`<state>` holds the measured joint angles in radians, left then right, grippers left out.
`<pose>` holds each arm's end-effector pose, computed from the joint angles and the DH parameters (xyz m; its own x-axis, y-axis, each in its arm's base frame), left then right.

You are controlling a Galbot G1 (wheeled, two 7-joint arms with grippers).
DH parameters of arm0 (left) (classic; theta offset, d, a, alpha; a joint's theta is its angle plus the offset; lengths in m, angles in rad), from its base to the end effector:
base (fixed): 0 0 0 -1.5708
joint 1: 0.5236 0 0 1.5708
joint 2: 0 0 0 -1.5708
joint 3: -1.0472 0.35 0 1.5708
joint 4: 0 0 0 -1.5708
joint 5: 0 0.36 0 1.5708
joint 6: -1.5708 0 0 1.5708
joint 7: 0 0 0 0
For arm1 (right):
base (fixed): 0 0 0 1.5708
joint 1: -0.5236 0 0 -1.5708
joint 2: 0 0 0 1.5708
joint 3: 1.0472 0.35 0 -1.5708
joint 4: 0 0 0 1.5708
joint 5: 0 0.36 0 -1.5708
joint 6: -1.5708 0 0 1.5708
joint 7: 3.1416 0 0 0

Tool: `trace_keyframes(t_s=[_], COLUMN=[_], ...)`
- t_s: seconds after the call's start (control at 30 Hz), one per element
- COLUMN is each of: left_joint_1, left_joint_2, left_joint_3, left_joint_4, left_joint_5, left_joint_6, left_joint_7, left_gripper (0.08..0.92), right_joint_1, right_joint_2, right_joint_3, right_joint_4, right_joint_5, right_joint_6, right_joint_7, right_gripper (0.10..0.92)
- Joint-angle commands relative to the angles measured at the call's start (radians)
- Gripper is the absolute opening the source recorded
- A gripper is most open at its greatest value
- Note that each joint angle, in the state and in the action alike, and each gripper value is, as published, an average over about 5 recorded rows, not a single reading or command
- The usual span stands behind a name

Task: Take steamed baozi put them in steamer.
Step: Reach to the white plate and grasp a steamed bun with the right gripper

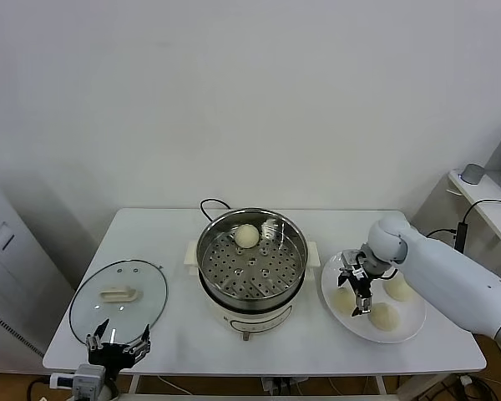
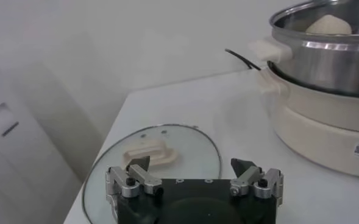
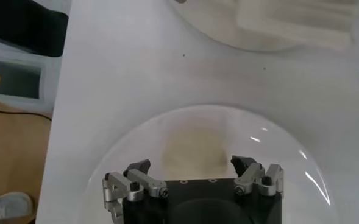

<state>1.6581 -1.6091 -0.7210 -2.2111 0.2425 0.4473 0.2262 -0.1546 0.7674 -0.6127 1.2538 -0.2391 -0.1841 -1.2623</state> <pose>0.1533 0.0514 -0.2746 -0.8932 -0.0840 0.4417 0.0197 0.9741 0.2252 0.5141 -0.1172 -0.2293 -0.0417 -0.1322 0.9903 -0.9840 -0.1662 -0.0636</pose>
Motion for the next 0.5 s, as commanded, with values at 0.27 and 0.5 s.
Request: trace_keyframes(t_s=[0.27,0.5], left_joint_1=[0.0,0.0], left_joint_2=[-0.046,-0.046], left_joint_3=[0.001,0.004], left_joint_4=[0.006,0.006], left_joint_5=[0.004,0.003], left_joint_6=[-0.001,-0.002], left_joint_7=[0.001,0.0], left_gripper=[0.823,0.823], right_joint_1=[-0.026,-0.023], right_joint_2=[0.017,0.015], right_joint_3=[0.018,0.021], right_joint_4=[-0.012,-0.016], right_joint_5=[-0.029,-0.029], right_joint_6=[0.004,-0.003], right_joint_7=[0.019,0.021], right_gripper=[0.823,0.732])
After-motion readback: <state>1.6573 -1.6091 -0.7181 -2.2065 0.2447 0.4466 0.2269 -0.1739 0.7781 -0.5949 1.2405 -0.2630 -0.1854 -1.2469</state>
